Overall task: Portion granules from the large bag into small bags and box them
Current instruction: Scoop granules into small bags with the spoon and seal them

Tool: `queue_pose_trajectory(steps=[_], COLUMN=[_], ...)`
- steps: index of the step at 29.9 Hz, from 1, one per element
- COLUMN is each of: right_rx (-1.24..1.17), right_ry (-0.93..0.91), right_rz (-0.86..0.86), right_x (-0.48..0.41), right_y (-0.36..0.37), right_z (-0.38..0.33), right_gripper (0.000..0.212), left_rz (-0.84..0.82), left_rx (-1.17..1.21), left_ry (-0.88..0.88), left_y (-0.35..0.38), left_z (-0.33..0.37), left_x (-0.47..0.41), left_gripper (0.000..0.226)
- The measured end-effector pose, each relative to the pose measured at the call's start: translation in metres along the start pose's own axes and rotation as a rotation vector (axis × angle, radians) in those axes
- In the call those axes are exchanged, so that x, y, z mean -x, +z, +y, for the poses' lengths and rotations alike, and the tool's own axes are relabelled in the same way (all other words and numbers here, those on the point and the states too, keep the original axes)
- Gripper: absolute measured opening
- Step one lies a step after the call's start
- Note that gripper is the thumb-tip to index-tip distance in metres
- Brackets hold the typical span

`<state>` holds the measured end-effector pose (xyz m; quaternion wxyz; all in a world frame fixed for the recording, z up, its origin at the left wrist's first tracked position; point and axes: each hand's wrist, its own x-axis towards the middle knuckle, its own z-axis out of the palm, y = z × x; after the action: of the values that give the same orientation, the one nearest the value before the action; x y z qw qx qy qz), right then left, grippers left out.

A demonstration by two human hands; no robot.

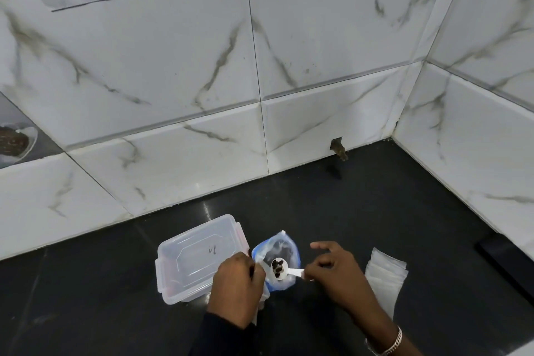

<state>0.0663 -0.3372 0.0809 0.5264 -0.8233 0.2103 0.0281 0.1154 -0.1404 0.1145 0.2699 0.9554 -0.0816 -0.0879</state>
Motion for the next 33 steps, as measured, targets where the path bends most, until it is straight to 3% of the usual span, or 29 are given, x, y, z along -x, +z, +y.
queue_pose_trajectory(steps=[6,8,12,17,23,29,33], right_rx=[-0.028,-0.012,0.044,0.104,0.003,0.369,0.644], right_ry=[0.085,0.08,0.023,-0.089,-0.214,-0.641,-0.745], right_rz=[0.042,0.069,0.167,0.29,0.188,0.227,0.213], right_x=[0.006,0.01,0.022,0.044,0.07,0.072,0.072], right_y=[-0.016,-0.02,-0.032,-0.045,-0.04,-0.004,0.005], right_z=[0.013,0.015,0.018,0.015,-0.005,0.014,0.027], right_gripper=[0.018,0.02,0.032,0.026,0.025,0.01,0.014], left_rz=[-0.198,-0.238,-0.252,-0.257,-0.218,-0.177,-0.181], left_rx=[0.101,0.119,0.142,0.146,0.139,0.118,0.135], left_ry=[0.09,0.104,0.11,0.08,0.098,0.098,0.056], left_y=[0.003,0.004,0.009,0.02,0.029,0.031,0.031], left_z=[-0.015,-0.021,-0.021,-0.013,0.003,0.008,0.006], left_x=[0.0,0.003,0.009,0.012,0.011,0.011,0.01], left_gripper=[0.011,0.016,0.021,0.02,0.018,0.009,0.017])
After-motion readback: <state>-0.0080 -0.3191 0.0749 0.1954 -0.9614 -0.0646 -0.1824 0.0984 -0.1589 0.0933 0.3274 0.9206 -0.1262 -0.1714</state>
